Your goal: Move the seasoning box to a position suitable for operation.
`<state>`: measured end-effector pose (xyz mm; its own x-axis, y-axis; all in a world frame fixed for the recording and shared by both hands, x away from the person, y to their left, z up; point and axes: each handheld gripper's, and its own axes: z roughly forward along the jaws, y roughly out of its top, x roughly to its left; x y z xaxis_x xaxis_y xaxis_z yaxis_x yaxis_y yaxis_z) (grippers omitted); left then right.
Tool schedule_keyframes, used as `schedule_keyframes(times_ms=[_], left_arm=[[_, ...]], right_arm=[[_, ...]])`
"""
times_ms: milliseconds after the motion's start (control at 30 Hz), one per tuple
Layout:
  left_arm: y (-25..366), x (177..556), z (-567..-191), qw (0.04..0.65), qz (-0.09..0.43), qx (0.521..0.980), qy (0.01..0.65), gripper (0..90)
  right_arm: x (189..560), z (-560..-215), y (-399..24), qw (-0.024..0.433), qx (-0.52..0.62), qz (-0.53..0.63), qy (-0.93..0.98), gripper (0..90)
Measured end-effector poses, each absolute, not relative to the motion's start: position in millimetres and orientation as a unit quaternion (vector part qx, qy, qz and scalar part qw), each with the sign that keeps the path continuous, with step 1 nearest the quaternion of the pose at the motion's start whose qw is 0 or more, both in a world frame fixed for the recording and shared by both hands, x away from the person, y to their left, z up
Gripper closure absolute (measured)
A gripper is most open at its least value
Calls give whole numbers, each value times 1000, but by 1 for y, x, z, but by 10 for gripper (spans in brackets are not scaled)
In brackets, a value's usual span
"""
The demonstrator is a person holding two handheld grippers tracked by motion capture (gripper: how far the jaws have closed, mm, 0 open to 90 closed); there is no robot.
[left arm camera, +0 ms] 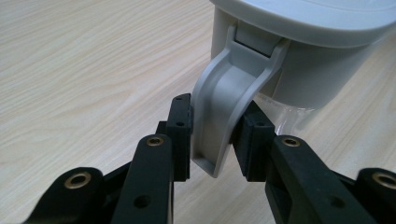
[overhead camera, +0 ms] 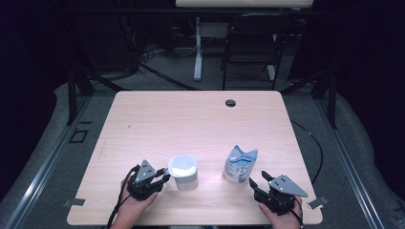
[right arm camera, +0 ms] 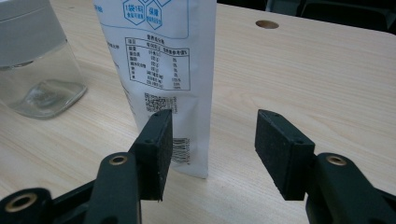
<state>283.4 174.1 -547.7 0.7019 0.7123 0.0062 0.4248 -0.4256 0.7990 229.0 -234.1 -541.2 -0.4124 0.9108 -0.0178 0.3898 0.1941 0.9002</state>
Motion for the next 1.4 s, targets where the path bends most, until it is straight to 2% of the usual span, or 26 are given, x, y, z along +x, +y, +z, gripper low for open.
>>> schedule_keyframes(times_ms=[567,1100,1200,1400], left_arm=[[171,280,-548,420,162,831,327,699],[178,281,-549,424,161,822,345,690],[179,282,-550,426,162,816,355,683],[184,283,-548,429,164,807,370,665]], right_arm=[[227,-540,-228,292,446,440,723,464],[225,-539,-226,291,439,440,728,466],[224,-537,-226,282,435,444,731,505],[222,-533,-225,279,428,449,733,510]])
